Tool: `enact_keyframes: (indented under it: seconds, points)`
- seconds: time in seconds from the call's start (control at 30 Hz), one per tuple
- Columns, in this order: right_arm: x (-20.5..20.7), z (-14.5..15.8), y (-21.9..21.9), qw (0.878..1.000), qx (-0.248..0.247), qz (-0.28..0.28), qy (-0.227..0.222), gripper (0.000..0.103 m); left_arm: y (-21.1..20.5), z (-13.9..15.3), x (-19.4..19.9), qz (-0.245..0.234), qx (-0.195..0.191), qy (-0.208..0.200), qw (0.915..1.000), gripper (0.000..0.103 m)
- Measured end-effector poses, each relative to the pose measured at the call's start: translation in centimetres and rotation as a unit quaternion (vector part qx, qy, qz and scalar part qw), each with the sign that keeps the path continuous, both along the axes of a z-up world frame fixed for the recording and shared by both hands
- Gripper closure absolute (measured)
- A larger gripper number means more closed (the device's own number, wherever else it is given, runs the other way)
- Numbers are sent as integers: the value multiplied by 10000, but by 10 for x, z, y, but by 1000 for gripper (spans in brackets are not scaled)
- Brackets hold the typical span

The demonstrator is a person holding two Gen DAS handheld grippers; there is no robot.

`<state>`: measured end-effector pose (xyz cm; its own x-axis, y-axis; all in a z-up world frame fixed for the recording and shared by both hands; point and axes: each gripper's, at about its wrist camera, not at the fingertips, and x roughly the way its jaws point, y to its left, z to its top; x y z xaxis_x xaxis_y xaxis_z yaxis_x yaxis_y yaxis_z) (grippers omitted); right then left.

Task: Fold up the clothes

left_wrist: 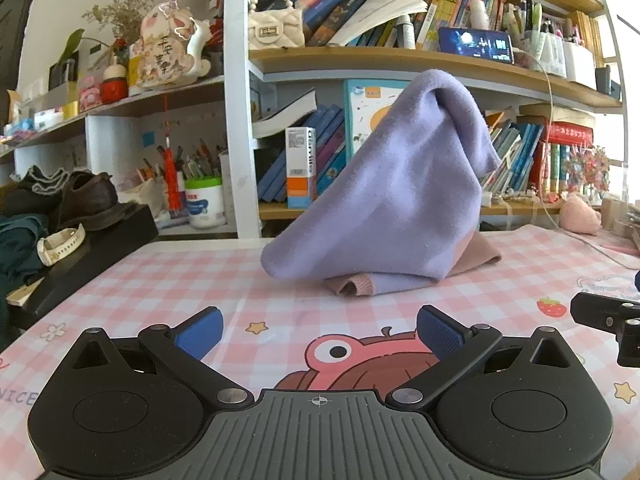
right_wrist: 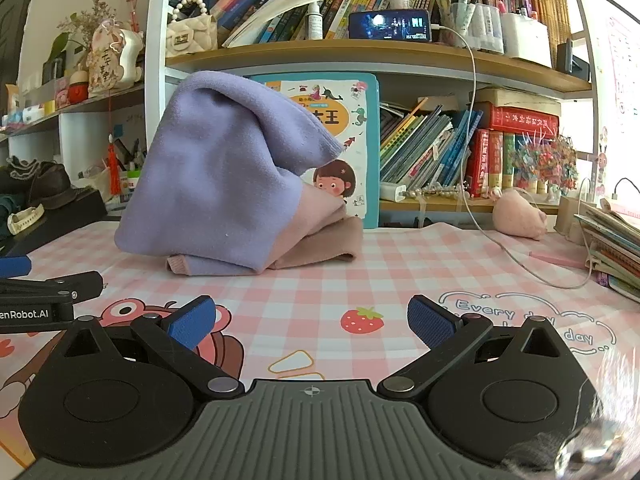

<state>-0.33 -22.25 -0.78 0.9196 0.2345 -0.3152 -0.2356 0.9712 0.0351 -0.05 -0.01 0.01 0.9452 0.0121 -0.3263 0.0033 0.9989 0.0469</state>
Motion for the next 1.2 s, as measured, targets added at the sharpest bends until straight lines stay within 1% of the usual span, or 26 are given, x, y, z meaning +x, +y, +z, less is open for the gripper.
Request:
enact_keyframes:
  seconds: [0.13,0.23,0.53,0.8,1.2]
  points:
    - [0,-1,-1,10000,-9,-5,-7,0,-2,1,-5,-48,67,-86,9999,0]
    - [0,-2,-2,10000,-14,-9,-11,0,-5,0,-3,-73,164,-36,9998,0]
    - [1,0,-2,10000,12,-19,22,0,2,2,-4,32,-25,16,10000,0]
    - [1,0,-2,10000,13,-25,22,0,-1,3,-8,28,77,-82,9999,0]
    - [0,0,-3,10000,47,-28,-6,0,-1,2,-7,82,102,-85,9999,0]
